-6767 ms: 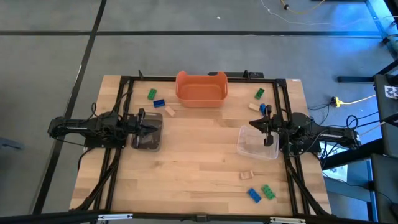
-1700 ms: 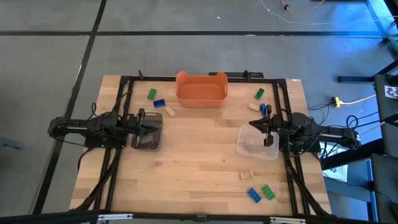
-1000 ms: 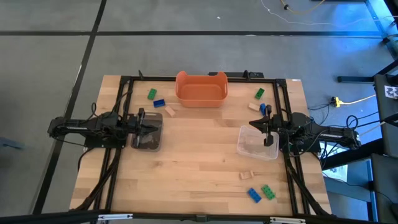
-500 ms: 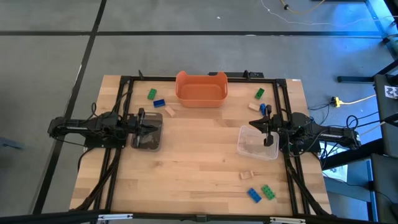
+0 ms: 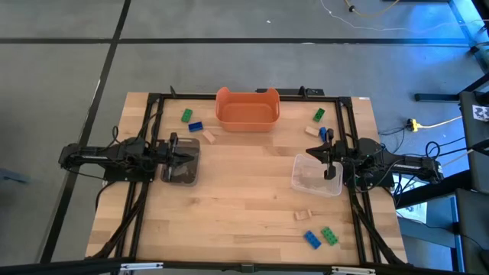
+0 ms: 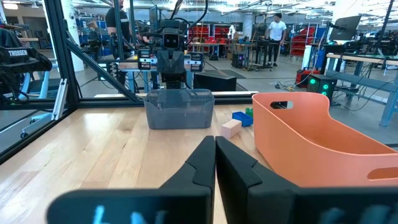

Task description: Sort & place blocks by color

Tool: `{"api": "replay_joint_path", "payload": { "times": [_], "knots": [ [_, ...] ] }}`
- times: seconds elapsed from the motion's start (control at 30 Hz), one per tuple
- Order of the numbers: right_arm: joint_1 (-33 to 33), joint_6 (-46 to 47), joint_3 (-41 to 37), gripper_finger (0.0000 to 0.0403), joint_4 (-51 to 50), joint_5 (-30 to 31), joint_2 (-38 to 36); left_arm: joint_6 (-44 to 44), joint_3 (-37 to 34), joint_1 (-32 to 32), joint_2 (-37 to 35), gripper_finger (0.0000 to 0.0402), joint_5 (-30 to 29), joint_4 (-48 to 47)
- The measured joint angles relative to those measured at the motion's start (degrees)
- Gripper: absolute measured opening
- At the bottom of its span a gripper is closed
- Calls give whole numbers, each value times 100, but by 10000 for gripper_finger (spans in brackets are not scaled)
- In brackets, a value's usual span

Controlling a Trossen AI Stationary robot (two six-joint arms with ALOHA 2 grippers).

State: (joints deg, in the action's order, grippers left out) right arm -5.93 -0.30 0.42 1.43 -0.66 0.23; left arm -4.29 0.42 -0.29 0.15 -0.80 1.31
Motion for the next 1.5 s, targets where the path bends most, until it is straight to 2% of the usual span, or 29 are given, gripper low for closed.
{"api": "replay_joint_path", "payload": {
  "times": [0.63,0.73,0.8,0.9,1.03,1.13,1.23,1.3,1.37,1.5],
  "knots": [
    [-1,0,0,16,0,2,1,-2,0,1,0,0,0,1],
    [0,-540,-1,16,8,6,1,-2,1,-1,-1,0,0,1],
    [0,-560,-1,16,80,-19,2,-2,1,-1,1,0,0,1],
    [7,415,1,16,736,-297,4,-2,0,1,0,0,2,1],
    [7,1699,-1,16,2381,-306,2,-2,-1,1,1,0,0,1],
    [7,2494,3,16,3663,127,-2,-2,1,1,-1,0,0,1],
    [7,3025,3,16,4433,807,-2,-2,1,1,-1,0,0,1],
    [6,3254,75,16,4549,1201,-1,-2,1,1,-1,0,2,1],
    [4,3490,268,16,4372,1307,41,-2,-1,0,0,0,0,1],
    [4,3585,1040,24,3317,1307,522,-2,0,-1,-1,0,2,1]
  ]
}}
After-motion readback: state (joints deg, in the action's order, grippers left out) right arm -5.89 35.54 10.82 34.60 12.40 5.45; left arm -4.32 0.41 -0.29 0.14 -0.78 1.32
